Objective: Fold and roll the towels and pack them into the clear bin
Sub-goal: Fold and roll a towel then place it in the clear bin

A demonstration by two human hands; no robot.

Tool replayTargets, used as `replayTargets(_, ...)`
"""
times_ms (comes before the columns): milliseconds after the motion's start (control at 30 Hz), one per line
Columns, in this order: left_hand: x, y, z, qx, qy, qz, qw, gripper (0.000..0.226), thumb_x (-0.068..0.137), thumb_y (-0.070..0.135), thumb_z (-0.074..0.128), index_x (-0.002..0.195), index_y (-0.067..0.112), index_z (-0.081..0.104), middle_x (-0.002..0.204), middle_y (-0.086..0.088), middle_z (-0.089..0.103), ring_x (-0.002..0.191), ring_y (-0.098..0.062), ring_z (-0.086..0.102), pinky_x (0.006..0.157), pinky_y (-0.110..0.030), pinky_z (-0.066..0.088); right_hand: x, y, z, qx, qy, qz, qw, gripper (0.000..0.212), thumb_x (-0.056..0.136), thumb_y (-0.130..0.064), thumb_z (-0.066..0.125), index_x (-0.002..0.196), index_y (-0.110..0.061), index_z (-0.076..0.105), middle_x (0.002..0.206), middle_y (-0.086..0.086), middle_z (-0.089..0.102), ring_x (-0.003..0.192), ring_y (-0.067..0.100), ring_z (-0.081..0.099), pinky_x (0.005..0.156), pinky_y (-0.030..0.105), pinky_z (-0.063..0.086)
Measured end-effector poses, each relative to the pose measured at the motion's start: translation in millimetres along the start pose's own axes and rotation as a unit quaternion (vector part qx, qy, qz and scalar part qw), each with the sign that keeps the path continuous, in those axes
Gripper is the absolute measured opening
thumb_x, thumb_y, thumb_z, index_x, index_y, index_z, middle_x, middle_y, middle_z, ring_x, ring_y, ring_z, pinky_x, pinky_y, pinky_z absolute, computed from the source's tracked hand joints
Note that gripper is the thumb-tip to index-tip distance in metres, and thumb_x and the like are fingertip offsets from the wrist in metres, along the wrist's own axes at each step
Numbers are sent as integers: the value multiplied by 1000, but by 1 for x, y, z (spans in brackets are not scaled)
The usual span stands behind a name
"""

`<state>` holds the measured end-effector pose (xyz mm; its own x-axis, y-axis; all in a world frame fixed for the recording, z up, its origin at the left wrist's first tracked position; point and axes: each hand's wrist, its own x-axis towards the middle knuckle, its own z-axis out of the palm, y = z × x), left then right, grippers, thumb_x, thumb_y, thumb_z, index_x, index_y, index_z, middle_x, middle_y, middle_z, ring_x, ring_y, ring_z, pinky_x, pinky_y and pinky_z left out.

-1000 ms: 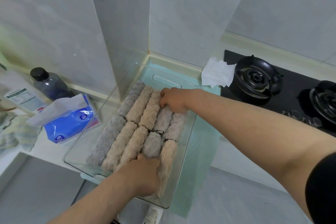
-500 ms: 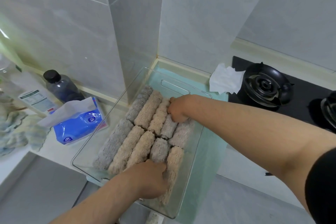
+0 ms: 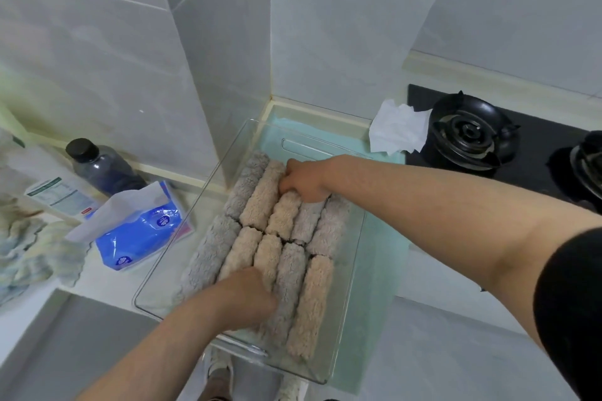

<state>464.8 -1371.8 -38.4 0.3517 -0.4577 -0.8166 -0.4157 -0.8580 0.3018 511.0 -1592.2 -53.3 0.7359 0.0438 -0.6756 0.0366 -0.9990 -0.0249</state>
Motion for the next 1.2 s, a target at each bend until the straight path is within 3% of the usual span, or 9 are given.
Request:
replayTargets(67,3,-1,2,2,-15,-3,1000,38,93,34,46,121,9,43,98,-1,56,77,-12,56,60,-20,41,2,-5,2,-11,17,14,1000,50,91,-14,43,139,-28,46,139,11,29,118,35,45,97,45,43)
replayTargets(133,13,-4,9,67,14,-1,998,41,93,35,42,120,6,50,113,-8,57,93,-21,59,72,-24,42,5,-12,6,-22,33,36,999,52,87,-28,53,138,-27,45,138,12,30,113,35,48,92,44,47)
replayTargets(267,20,0,13,108,102,-15,989,21,84,30,53,94,11,54,110,-9,64,102,-26,63,73,-28,44,12,-21,12,-54,40,55,996,69,78,-53,60,140,-26,42,137,13,32,105,33,54,83,38,49)
replayTargets(333,21,3,16,123,105,-31,986,34,83,26,58,110,6,52,115,-8,63,106,-25,62,74,-28,44,14,-19,13,-67,48,55,995,71,78,-58,61,138,-25,44,137,13,34,104,33,55,82,37,48)
replayTargets(467,24,-1,20,152,103,-50,982,55,84,21,59,132,5,35,125,-10,58,114,-26,58,85,-31,47,16,-21,12,-95,20,61,993,76,75,-51,70,139,-24,41,139,12,32,104,31,56,84,41,54)
replayTargets(700,12,-9,15,132,160,1,978,50,88,43,51,122,8,40,122,-11,56,112,-29,58,86,-34,47,14,-30,-2,-94,-21,73,993,81,76,-46,70,145,-22,35,140,7,37,106,24,56,73,32,49)
replayTargets(833,5,-20,14,76,191,-26,978,56,88,40,52,127,7,31,126,-16,42,113,-29,54,88,-33,46,10,-28,-29,-85,50,42,994,48,83,-27,60,130,-19,52,119,2,55,96,21,57,63,31,45)
replayTargets(900,7,-21,15,44,165,-43,984,62,85,37,56,130,4,28,127,-19,40,113,-32,54,88,-34,46,14,-30,-33,-32,101,5,994,50,86,-15,52,135,-22,47,122,6,49,98,24,54,68,32,44)
replayTargets(1200,21,-27,10,75,103,-46,991,65,85,40,52,136,6,30,136,-20,37,125,-36,41,102,-41,40,23,-20,-22,15,48,-38,998,48,90,-7,43,135,-22,50,131,11,47,116,30,52,95,40,47)
